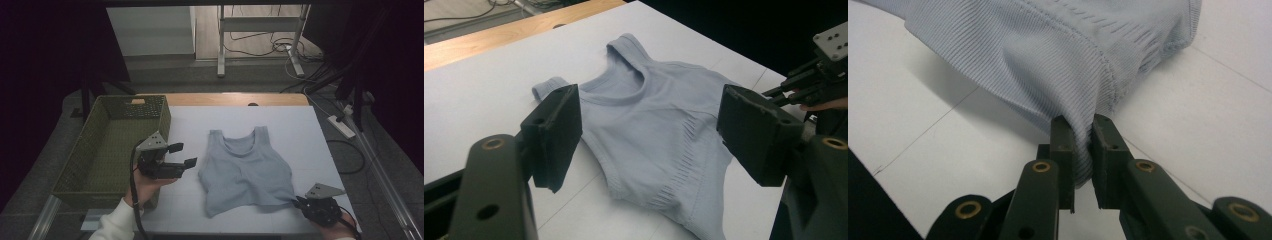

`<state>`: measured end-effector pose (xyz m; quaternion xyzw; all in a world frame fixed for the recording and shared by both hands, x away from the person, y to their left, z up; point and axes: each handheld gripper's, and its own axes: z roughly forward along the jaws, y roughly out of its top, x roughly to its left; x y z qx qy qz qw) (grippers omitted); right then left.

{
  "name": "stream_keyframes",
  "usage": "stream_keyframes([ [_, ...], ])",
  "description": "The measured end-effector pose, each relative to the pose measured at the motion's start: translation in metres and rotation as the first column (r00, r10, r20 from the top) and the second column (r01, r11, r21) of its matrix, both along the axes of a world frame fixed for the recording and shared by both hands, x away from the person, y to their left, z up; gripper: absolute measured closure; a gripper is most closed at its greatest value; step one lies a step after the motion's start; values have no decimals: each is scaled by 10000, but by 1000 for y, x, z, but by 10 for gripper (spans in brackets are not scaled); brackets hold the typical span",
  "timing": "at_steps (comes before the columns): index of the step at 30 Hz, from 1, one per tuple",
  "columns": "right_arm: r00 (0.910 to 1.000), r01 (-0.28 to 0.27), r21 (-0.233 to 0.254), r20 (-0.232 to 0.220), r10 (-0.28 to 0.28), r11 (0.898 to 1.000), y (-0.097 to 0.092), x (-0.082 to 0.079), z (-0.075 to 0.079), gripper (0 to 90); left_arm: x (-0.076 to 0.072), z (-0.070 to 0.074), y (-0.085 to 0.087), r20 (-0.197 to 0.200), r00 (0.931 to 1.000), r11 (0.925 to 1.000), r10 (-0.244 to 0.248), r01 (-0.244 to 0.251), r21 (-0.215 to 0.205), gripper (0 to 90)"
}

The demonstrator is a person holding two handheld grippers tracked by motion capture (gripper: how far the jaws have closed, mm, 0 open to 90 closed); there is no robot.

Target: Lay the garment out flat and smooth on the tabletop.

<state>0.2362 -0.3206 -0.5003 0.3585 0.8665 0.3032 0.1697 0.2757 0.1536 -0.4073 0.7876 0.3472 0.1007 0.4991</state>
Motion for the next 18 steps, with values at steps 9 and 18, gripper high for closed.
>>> stream_keyframes([
  [9, 9995, -108, 57, 281, 106, 9999, 2, -2, 3, 698, 0, 1, 1, 35, 10000, 10000, 39, -39, -23, 268],
  [18, 9806, -388, 1101, 1954, 166, 9932, 26, -11, 28, 381, 0, 1, 2, 39, 10000, 10000, 75, -75, -62, 268],
])
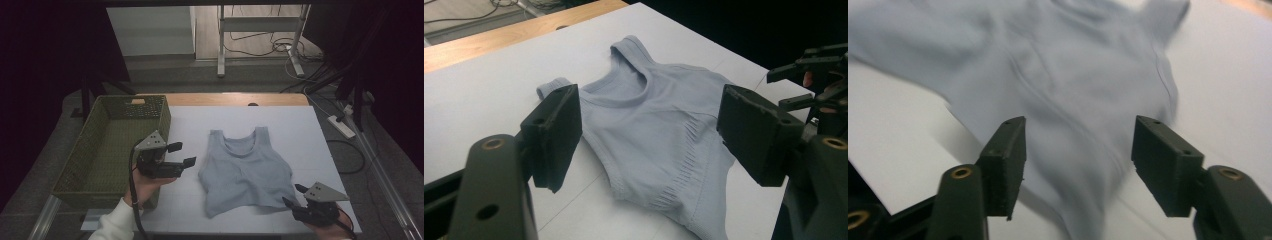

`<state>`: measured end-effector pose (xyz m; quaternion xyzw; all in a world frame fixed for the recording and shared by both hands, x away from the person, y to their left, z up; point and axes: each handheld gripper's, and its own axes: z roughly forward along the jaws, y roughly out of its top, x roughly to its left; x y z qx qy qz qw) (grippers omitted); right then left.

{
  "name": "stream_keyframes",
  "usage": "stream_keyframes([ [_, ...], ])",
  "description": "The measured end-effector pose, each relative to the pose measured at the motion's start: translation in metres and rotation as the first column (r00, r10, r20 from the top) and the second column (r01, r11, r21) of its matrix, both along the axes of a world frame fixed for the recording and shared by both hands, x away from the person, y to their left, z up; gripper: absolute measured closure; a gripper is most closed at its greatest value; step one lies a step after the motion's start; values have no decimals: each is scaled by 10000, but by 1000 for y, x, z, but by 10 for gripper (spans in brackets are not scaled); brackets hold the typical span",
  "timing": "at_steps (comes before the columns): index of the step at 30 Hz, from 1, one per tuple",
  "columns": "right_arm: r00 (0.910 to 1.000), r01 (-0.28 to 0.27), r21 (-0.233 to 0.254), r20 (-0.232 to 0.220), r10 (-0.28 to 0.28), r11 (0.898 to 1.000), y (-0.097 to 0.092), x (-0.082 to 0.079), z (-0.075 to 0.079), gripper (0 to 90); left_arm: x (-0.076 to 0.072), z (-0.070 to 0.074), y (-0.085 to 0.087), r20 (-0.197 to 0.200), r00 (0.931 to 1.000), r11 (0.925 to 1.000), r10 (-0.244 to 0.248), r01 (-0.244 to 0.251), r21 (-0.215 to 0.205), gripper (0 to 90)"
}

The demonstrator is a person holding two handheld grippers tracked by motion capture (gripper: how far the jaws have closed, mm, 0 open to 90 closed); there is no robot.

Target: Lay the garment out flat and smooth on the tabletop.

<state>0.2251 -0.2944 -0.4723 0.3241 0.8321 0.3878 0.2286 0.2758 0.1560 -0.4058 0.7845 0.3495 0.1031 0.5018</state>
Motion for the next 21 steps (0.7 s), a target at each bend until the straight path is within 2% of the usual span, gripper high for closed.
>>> stream_keyframes([
  [5, 9977, -669, 396, -93, 673, 9970, 23, 11, 4, 374, 1, 0, 0, -12, 10000, 10000, 23, -23, -6, 267],
  [9, 9906, -1321, 513, -293, 1337, 9899, 47, 22, 5, 375, 1, 0, 0, 7, 10000, 10000, -8, 8, 43, 267],
  [12, 9854, -1613, 630, -444, 1642, 9849, 64, 31, 4, 375, 1, -1, 0, 4, 10000, 10000, -5, 5, 53, 267],
  [21, 9720, -2244, 476, -613, 2270, 9733, 107, 58, 1, 375, 1, -1, 1, -19, 10000, 10000, 22, -22, 11, 267],
])
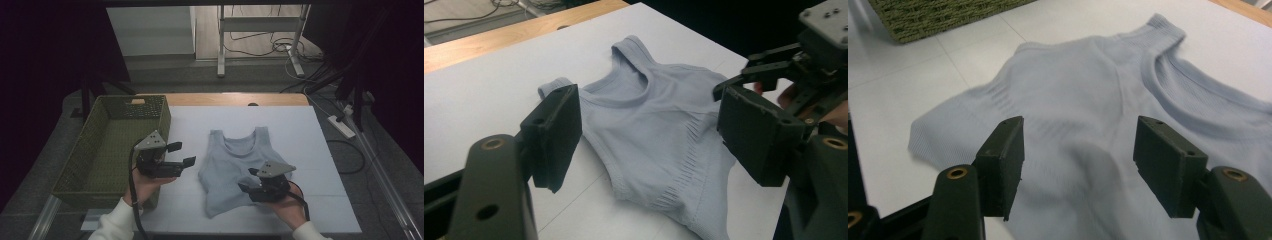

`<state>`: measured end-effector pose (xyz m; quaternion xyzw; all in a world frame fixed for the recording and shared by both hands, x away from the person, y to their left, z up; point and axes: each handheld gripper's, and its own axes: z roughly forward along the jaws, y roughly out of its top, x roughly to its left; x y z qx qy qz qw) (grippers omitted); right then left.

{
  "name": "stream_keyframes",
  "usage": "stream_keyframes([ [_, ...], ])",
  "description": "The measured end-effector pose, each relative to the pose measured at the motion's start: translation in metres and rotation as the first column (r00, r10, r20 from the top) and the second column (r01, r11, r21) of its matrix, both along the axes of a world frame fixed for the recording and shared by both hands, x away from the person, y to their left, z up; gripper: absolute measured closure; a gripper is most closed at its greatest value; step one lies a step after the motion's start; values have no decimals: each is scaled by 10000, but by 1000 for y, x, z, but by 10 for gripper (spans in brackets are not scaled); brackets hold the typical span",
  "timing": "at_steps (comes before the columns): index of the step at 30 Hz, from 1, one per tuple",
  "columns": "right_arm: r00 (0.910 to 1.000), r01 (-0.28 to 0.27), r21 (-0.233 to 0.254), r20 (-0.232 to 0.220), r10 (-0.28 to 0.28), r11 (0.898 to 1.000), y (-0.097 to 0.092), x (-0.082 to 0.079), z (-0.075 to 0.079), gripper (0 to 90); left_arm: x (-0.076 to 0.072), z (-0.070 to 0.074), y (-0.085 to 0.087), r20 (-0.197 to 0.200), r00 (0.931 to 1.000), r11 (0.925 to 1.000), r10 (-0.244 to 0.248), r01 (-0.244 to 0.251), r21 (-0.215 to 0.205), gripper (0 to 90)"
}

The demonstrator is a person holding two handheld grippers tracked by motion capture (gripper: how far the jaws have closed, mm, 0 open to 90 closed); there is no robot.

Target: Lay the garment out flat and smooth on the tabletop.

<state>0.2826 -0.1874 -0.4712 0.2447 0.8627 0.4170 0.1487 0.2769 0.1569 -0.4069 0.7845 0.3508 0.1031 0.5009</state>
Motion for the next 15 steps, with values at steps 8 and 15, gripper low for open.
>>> stream_keyframes([
  [8, 9999, -164, -133, -3, 164, 9998, 26, 18, -3, 377, 0, 0, -1, 76, 10000, 10000, -35, 35, 43, 265],
  [15, 9998, -181, -372, -107, 177, 9991, 41, 32, -7, 378, -1, 1, -1, 105, 9999, 10000, -55, 54, 67, 264],
])
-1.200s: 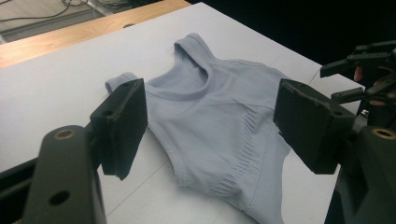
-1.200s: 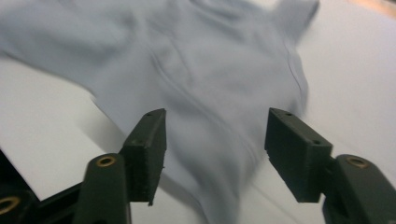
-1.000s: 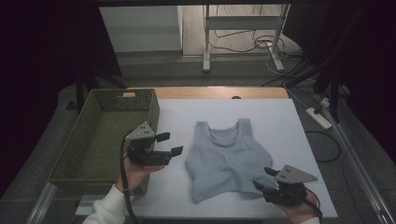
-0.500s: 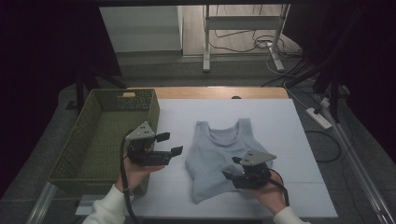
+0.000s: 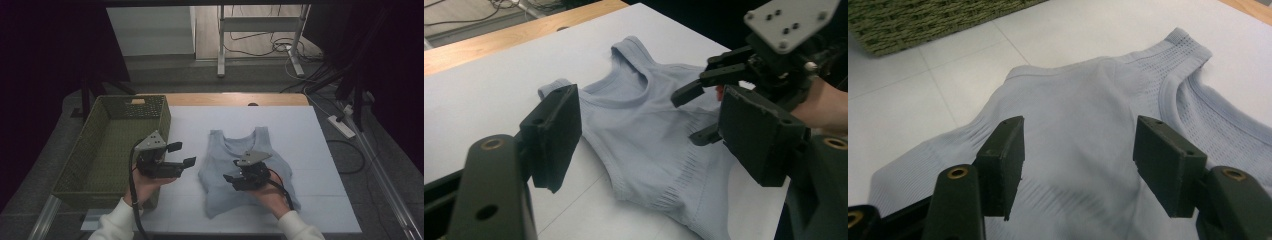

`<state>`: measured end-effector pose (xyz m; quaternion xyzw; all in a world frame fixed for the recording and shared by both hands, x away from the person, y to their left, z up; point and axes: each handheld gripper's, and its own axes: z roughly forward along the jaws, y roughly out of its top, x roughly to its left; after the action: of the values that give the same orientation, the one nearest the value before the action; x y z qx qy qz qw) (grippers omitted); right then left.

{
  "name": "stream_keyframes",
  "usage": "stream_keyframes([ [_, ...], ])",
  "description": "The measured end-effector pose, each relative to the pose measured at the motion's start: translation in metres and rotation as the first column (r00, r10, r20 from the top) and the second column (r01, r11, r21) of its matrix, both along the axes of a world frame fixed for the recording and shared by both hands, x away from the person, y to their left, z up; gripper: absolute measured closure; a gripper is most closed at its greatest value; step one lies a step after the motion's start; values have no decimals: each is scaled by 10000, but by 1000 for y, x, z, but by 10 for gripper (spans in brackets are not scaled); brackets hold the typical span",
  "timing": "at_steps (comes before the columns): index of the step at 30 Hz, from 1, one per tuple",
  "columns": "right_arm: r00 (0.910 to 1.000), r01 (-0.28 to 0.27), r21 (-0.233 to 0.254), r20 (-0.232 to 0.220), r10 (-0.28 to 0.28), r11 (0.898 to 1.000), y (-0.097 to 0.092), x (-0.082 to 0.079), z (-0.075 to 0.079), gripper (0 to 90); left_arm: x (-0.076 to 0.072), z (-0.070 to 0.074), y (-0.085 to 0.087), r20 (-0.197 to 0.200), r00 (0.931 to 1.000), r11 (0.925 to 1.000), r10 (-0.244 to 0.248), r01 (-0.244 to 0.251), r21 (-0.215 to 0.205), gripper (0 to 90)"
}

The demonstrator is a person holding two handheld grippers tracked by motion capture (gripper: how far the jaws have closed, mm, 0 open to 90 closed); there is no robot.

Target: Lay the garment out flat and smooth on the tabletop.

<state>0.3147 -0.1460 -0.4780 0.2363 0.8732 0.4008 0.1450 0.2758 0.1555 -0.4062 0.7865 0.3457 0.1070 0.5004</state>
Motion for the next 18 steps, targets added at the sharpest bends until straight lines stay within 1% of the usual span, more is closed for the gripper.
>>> stream_keyframes([
  [2, 10000, -1, -68, -30, 1, 10000, 4, 5, -1, 378, 0, 0, 0, -2, 10000, 10000, -4, 4, 10, 264],
  [5, 9998, 168, -243, 52, -167, 9996, 8, 13, -2, 382, 0, 0, -1, 6, 10000, 10000, -11, 11, 28, 263],
  [7, 9996, 278, -263, 67, -276, 9993, 10, 20, -3, 405, 0, 0, 0, 9, 10000, 10000, 0, 0, 27, 263],
  [10, 9992, 351, -266, -169, -356, 9990, 11, 29, -7, 419, 0, 0, -1, 4, 10000, 10000, -10, 10, 46, 260],
  [12, 9989, 441, -420, -134, -447, 9981, 11, 32, -10, 426, 0, -1, -1, 21, 10000, 10000, -29, 29, 46, 259],
  [15, 9985, 488, -568, -209, -501, 9972, 11, 36, -13, 436, 0, -1, -1, 38, 10000, 10000, -18, 18, 46, 258],
  [17, 9983, 505, -723, -254, -524, 9961, 11, 39, -16, 470, -1, -1, -1, 41, 10000, 10000, -22, 22, 52, 259],
  [18, 9981, 506, -830, -306, -533, 9953, 11, 40, -18, 518, -1, -1, -1, 50, 10000, 10000, -10, 10, 65, 259],
])
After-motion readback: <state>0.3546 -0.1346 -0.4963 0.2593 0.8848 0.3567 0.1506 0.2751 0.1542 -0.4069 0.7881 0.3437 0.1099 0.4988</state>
